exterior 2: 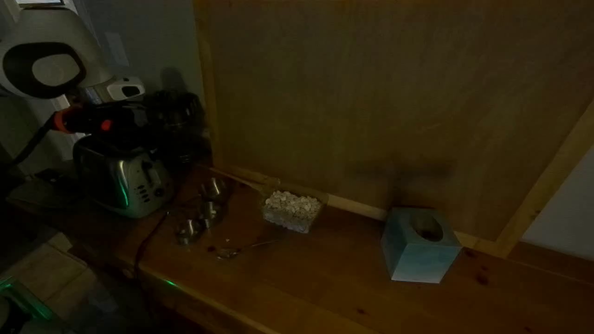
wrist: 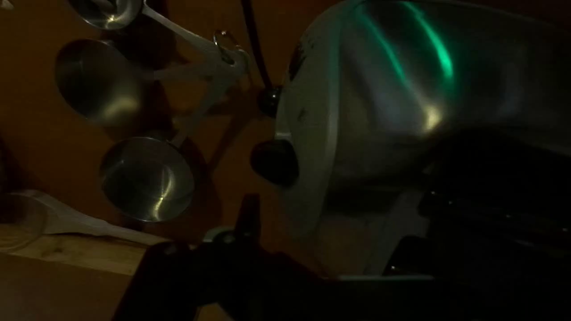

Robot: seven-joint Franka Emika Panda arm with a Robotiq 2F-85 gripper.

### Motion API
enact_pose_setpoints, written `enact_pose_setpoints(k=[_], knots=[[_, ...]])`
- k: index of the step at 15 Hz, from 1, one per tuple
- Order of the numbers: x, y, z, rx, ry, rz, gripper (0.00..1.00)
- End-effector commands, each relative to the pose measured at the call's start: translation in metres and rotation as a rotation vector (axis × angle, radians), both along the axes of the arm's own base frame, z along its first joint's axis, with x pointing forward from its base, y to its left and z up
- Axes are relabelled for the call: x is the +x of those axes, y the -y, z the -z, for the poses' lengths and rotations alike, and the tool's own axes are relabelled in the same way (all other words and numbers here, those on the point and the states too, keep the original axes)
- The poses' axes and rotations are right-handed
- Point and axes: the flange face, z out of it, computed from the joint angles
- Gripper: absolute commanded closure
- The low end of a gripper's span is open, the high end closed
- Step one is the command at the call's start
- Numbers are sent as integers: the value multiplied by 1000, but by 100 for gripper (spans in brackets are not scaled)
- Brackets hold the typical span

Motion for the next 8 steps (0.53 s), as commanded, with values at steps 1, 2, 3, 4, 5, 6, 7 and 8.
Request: enact_pose_setpoints(k=[1, 2, 3, 4, 5, 6, 7, 8], knots=[[0, 0, -1, 0, -1, 0, 0], [0, 0, -1, 0, -1, 0, 0], [0, 0, -1, 0, -1, 0, 0], [0, 0, -1, 0, -1, 0, 0], [0, 0, -1, 0, -1, 0, 0], [0, 0, -1, 0, -1, 0, 0], [0, 0, -1, 0, -1, 0, 0], [4, 2, -15, -16, 44, -2, 0]])
